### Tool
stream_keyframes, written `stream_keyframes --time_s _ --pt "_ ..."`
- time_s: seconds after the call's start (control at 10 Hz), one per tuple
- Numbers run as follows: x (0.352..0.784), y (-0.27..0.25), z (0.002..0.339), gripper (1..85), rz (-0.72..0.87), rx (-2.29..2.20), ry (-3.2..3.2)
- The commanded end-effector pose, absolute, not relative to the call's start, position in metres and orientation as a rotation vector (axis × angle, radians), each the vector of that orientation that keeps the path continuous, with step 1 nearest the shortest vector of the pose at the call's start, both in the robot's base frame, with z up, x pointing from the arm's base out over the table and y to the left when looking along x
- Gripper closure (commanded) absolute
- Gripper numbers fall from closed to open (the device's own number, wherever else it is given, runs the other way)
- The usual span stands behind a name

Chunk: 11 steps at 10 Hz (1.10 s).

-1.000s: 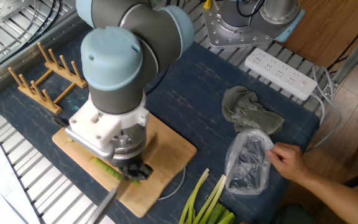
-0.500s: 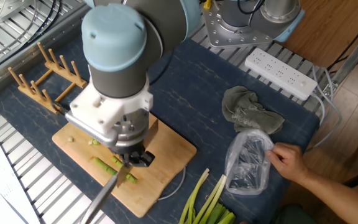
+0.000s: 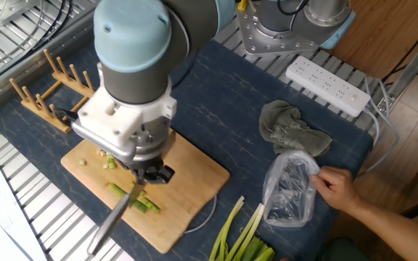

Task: Chop the scallions

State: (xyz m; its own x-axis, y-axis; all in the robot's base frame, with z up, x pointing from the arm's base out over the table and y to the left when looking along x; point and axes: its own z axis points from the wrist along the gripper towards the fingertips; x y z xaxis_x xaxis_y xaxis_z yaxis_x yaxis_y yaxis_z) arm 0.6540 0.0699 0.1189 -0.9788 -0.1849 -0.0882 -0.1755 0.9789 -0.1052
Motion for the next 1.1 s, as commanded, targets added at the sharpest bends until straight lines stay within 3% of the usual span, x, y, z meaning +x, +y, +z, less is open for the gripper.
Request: stream_keyframes --time_s 0.0,0.4,1.0 --pt "0.654 0.051 0.125 84.3 -0.165 -0.344 3.029" --pt "0.653 0.014 0.129 84.3 -0.279 -0.482 3.026" --pt "0.648 -0.001 0.133 84.3 -0.370 -0.587 3.028"
